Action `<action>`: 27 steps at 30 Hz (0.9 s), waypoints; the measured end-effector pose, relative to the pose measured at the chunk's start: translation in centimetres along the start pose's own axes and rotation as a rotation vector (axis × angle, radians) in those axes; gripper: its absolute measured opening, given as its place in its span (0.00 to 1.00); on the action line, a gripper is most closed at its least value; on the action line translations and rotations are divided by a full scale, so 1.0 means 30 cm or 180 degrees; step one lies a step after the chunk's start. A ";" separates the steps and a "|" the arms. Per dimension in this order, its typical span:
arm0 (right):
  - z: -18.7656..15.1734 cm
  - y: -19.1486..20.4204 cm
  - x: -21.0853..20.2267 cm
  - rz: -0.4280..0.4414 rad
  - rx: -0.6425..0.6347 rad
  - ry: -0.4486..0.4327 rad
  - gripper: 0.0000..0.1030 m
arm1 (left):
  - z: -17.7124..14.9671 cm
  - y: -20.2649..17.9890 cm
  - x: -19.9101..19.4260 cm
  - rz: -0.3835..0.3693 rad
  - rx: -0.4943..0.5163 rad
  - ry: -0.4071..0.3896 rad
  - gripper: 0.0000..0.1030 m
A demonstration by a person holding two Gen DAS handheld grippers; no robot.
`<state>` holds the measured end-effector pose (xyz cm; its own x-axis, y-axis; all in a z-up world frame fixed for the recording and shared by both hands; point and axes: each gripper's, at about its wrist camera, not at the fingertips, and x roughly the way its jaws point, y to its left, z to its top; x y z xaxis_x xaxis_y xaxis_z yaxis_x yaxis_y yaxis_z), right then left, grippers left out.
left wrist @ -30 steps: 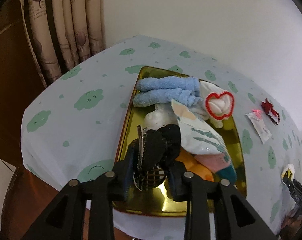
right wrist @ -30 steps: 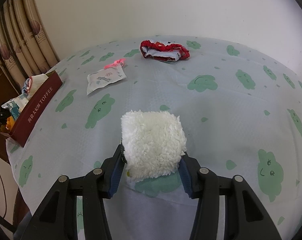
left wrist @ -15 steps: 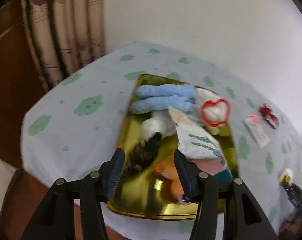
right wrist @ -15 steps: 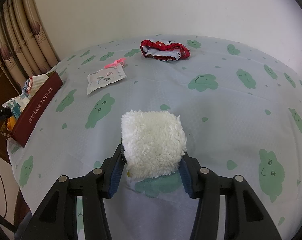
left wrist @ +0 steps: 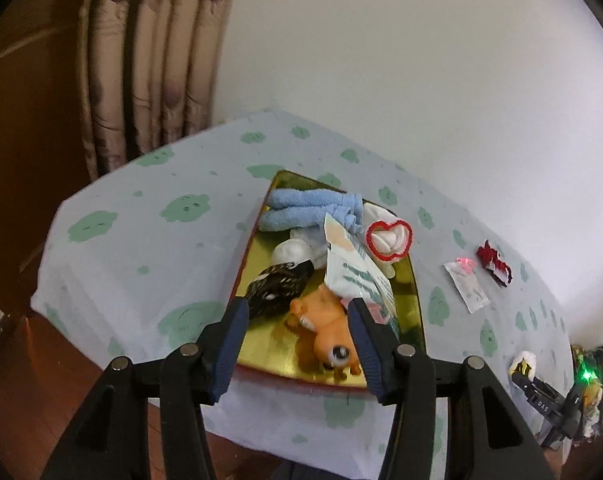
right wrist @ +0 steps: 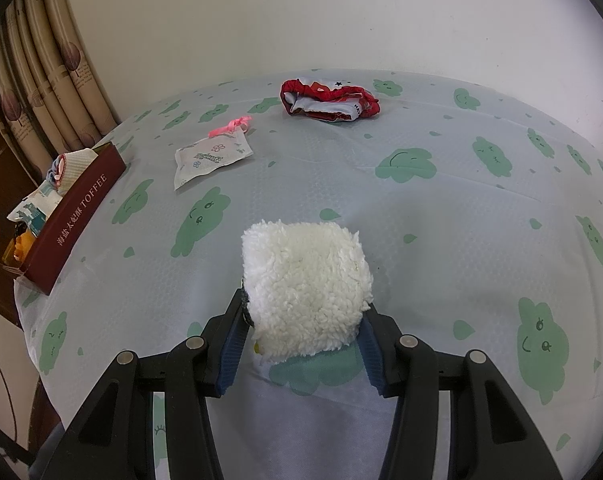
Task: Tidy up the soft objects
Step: 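Carry the black knit item to the tin and release it with the left tool, then carry the yellow-and-white plush toy over the tin and release it with the right tool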
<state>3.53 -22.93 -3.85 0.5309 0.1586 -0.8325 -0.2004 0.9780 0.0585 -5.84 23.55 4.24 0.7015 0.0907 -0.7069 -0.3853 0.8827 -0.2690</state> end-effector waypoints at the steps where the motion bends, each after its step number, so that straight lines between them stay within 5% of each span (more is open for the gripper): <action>1: 0.000 0.002 0.001 -0.0001 -0.0006 0.0001 0.47 | -0.019 -0.005 -0.017 0.0052 0.0008 -0.0036 0.52; 6: -0.005 0.011 -0.001 -0.0004 -0.0024 0.0004 0.47 | -0.142 -0.034 -0.074 0.0339 0.0210 -0.0111 0.52; 13: -0.010 0.052 -0.019 0.0116 0.0019 0.0072 0.47 | -0.175 -0.014 -0.063 0.0313 0.0210 -0.0028 0.52; 19: 0.055 0.253 -0.066 0.0521 -0.0114 0.0045 0.47 | -0.188 -0.038 -0.074 0.0396 0.0317 -0.0085 0.52; 27: 0.292 0.705 -0.058 0.1290 -0.0565 0.0031 0.47 | -0.177 -0.029 -0.102 0.0462 0.0303 -0.0235 0.55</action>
<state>5.58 -1.32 3.66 0.3727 0.5224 -0.7670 -0.5296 0.7984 0.2864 -10.85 20.06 3.16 0.6861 0.2509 -0.6829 -0.4297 0.8972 -0.1020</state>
